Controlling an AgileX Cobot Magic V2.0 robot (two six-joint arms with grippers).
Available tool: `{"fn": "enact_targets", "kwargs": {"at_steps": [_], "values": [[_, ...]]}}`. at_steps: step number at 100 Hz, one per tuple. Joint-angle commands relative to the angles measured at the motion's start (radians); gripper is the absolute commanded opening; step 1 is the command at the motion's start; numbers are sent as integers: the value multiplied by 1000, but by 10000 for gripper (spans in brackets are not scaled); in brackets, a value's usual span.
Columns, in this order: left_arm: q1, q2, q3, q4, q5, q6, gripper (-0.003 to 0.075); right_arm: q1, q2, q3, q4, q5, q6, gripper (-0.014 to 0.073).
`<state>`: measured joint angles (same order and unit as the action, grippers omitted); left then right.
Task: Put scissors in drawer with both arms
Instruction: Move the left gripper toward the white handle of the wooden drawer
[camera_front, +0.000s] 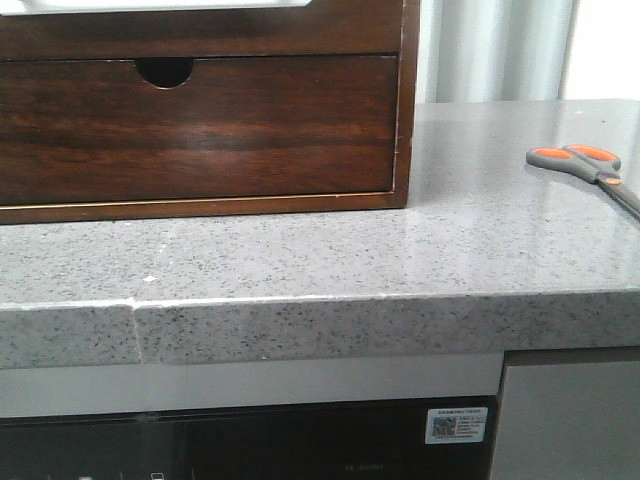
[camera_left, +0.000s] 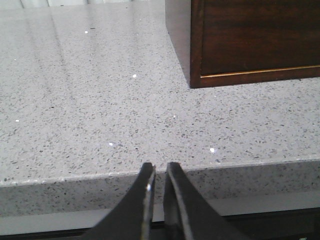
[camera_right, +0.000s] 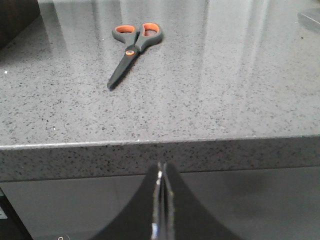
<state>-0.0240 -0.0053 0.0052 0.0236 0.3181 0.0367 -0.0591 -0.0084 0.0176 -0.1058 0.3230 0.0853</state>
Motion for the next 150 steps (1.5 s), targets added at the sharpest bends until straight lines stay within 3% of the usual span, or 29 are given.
{"fn": "enact_targets", "kwargs": {"at_steps": [1,77,104,150], "values": [[-9,-34,13,-1,-69,-9,3,-6,-23,11,-13,-16,-3,-96],[-9,-34,13,15,-73,-9,3,-6,-23,11,-20,-14,-3,-96],[-9,-34,13,36,-144,-9,3,-6,-23,11,-20,-14,-3,-96],[-9,-34,13,37,-197,-9,3,-6,-23,11,-20,-126,-3,-96]]}}
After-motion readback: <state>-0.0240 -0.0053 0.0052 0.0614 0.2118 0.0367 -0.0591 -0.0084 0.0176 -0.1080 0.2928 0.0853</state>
